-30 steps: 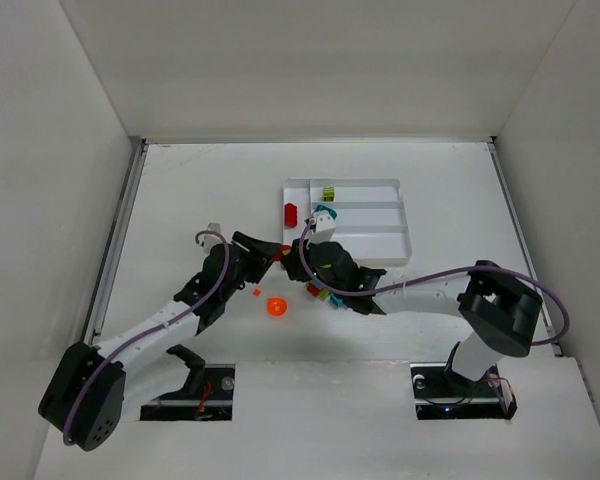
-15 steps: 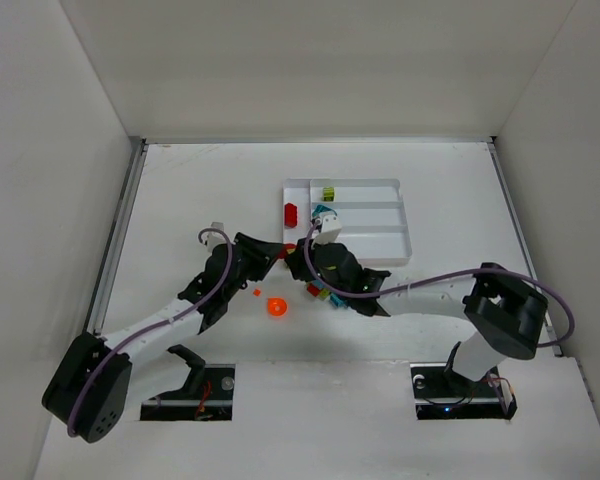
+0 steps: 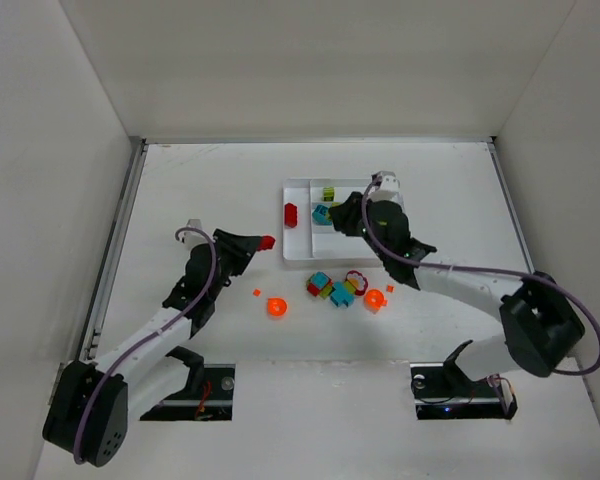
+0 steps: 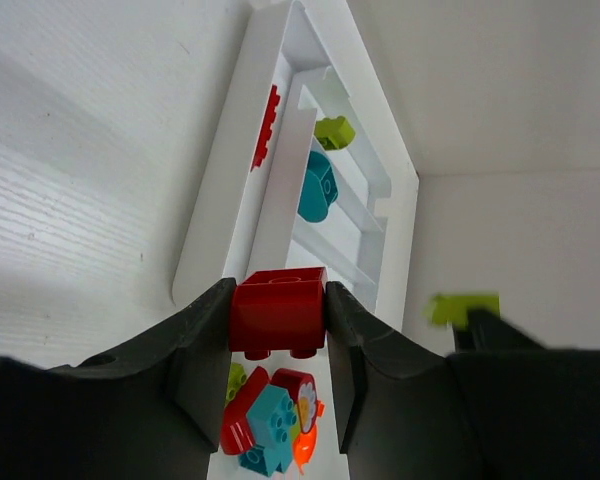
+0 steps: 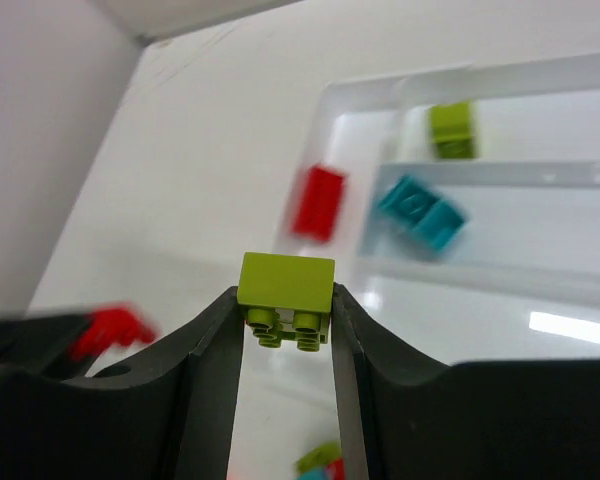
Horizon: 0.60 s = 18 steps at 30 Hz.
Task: Sort the legos into containers by color
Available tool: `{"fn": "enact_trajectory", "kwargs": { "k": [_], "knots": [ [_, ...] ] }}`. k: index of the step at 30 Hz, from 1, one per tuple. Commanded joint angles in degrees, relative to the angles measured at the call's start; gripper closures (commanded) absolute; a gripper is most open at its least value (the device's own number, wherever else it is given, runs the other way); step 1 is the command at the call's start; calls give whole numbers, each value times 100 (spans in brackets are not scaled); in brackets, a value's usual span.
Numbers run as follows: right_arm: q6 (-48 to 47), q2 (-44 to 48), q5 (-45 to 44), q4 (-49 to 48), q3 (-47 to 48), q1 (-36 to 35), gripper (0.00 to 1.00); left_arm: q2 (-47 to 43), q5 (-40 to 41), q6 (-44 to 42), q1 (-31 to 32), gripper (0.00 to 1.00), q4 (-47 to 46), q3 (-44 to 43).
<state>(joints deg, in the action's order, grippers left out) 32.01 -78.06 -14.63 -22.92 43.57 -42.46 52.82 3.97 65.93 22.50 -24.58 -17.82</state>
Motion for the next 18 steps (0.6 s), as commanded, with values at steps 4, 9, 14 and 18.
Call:
{"fn": "enact_trajectory", "kwargs": {
  "k": [4, 9, 14, 18],
  "knots": [
    [121, -1473, -233, 322, 1415, 1129, 75, 325, 25, -677, 478, 88, -214, -388],
    [340, -2440, -233, 805, 2426, 1613, 74, 834, 297, -1169, 786, 88, -293, -757],
    [639, -3065, -189, 1096, 3042, 1675, 72, 1485, 622, -1530, 979, 88, -574, -1100],
    [964, -3382, -171, 1193, 3341, 1666, 70, 1994, 746, -1618, 1050, 88, -811, -1311]
  ]
}}
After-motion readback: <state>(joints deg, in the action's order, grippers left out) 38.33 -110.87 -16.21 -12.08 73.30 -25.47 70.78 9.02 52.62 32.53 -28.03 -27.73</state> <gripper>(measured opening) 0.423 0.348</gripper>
